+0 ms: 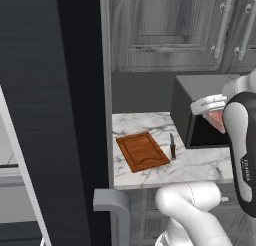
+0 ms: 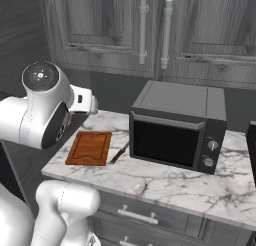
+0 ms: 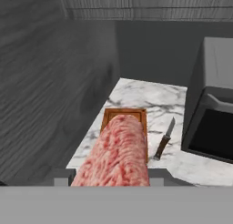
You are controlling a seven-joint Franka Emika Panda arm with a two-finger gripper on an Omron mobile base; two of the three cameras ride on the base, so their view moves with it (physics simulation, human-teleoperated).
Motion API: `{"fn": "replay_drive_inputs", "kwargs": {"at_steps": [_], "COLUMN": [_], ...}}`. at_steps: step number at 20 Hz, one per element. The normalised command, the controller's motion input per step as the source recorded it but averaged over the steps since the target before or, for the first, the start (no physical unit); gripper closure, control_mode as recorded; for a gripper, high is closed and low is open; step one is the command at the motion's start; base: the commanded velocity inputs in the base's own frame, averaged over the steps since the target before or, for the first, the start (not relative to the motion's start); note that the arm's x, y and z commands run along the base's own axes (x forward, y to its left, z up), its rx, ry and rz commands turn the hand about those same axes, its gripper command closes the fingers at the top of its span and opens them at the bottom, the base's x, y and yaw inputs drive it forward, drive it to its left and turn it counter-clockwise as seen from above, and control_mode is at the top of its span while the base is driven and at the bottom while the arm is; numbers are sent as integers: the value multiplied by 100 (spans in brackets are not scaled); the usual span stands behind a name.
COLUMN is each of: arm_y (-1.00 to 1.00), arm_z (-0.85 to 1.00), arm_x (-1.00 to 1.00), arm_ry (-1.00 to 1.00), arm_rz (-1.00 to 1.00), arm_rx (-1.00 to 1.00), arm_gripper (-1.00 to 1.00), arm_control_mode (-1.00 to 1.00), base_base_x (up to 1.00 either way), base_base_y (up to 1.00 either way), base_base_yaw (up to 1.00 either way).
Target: Retrieve the steak from the fridge and place it on the cutting board.
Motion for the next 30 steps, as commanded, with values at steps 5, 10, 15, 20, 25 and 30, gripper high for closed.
{"fn": "replay_drive_inputs", "kwargs": {"at_steps": [5, 10, 15, 20, 25, 30], "arm_y": [25, 38, 41, 13, 0, 0], "arm_z": [-99, -79, -34, -8, -18, -33], "arm_x": [0, 23, 69, 77, 65, 62], "arm_ry": [2, 0, 3, 2, 0, 6], "arm_rz": [10, 5, 1, 0, 0, 0], "arm_rx": [0, 0, 0, 0, 0, 0], "arm_gripper": [100, 100, 100, 100, 100, 100], "arm_control_mode": [-100, -100, -100, -100, -100, -100], "base_base_x": [0, 0, 0, 0, 0, 0], "base_base_y": [0, 0, 0, 0, 0, 0], "base_base_yaw": [0, 0, 0, 0, 0, 0]}}
